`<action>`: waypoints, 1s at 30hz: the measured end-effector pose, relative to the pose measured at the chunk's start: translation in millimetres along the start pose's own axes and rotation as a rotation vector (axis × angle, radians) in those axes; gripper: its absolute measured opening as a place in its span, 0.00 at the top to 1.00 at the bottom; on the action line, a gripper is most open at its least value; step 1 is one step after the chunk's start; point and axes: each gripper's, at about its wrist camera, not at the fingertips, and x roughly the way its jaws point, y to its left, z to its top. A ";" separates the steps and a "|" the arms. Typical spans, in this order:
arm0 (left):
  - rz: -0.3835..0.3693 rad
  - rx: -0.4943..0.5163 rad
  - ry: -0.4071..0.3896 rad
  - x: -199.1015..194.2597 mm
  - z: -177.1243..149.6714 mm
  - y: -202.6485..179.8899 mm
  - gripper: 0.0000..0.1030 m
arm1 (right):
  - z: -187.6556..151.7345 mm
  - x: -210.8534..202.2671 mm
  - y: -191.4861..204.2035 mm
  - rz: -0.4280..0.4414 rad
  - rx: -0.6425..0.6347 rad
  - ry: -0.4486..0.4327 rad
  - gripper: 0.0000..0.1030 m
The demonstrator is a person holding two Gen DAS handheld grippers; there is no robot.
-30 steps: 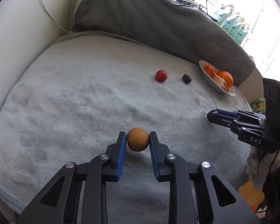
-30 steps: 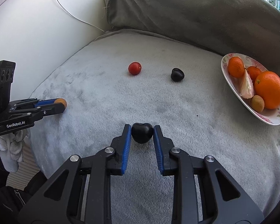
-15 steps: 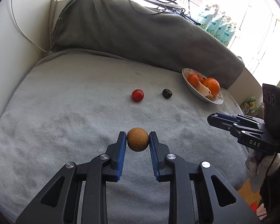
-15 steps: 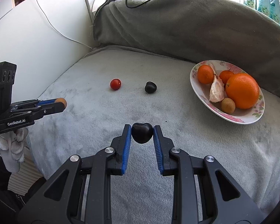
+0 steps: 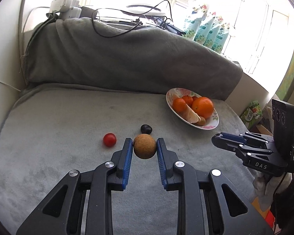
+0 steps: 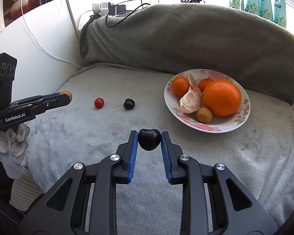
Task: Organize fruits
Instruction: 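Lift the brown fruit and dark plum with both tools toward the plate, then lower both fruits onto the plate and open both tools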
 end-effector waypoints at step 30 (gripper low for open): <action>-0.121 0.163 0.039 104.8 82.1 -76.4 0.78 | 22.8 1.2 -65.6 -0.074 0.084 -0.046 0.76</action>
